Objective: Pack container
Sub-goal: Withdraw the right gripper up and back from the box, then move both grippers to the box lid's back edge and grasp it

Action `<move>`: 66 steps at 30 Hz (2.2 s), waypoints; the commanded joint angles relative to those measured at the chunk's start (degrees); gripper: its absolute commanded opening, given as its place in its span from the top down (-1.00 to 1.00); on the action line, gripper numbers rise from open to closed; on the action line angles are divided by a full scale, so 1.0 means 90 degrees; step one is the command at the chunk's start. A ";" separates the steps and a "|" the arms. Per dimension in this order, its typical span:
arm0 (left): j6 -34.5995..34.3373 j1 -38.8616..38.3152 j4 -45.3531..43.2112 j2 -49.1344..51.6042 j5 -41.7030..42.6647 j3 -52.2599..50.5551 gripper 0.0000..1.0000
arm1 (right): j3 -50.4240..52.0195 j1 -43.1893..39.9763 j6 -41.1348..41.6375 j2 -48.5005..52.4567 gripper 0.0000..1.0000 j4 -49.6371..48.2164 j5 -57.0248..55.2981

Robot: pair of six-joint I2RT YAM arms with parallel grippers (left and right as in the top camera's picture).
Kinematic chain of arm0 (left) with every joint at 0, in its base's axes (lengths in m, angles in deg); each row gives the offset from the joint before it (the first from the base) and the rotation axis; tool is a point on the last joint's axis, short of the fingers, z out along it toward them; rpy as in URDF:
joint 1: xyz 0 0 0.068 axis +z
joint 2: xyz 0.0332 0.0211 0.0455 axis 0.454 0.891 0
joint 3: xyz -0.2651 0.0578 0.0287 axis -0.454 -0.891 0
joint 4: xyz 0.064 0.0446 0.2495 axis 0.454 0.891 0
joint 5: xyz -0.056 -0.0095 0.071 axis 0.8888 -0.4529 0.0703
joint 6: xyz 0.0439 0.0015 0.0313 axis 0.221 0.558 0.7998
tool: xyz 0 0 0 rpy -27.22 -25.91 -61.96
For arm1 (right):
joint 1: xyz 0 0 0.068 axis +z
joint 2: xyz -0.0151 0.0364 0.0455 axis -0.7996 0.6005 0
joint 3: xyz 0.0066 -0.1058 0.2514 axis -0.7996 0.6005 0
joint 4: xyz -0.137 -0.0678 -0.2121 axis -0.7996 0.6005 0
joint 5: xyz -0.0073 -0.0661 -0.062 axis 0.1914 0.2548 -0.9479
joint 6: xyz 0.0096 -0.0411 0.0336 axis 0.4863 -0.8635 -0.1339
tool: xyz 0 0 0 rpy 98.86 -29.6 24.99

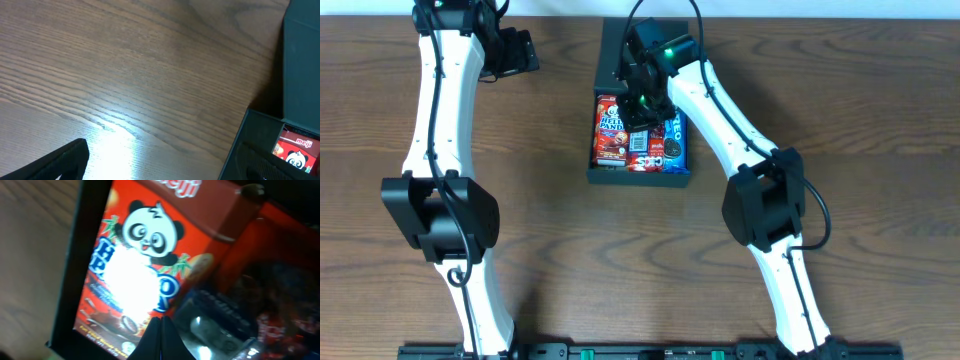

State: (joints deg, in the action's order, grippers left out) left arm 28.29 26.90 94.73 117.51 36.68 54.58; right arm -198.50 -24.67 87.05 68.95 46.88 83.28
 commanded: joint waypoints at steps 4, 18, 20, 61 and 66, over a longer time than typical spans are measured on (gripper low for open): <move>0.0109 0.0019 0.0019 -0.0032 -0.0044 -0.0036 -0.90 | -0.0090 0.0015 -0.0097 0.0100 0.98 -0.0027 -0.0141; -0.0542 0.0010 -0.1035 0.0163 0.1445 -0.0044 0.69 | -0.0449 -0.2023 0.0593 -0.0393 0.98 -0.0665 0.0556; -0.0882 0.0010 -0.1132 0.0328 0.1547 -0.0044 0.88 | -0.0381 -0.2283 0.0763 -0.0291 0.97 -0.0682 0.0801; -0.1528 -0.0741 -0.1042 0.2514 0.4170 -0.0044 0.88 | 0.0211 -0.2237 0.0534 0.1081 0.97 -0.0838 0.3028; -0.1535 -0.0636 -0.1212 0.2511 0.4116 -0.0024 0.88 | 0.0209 -0.2305 0.0539 0.1078 0.97 -0.0967 0.2965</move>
State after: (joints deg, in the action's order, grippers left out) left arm 13.32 20.96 84.23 138.86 72.71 53.84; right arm -196.77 -46.20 93.46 77.76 38.72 107.58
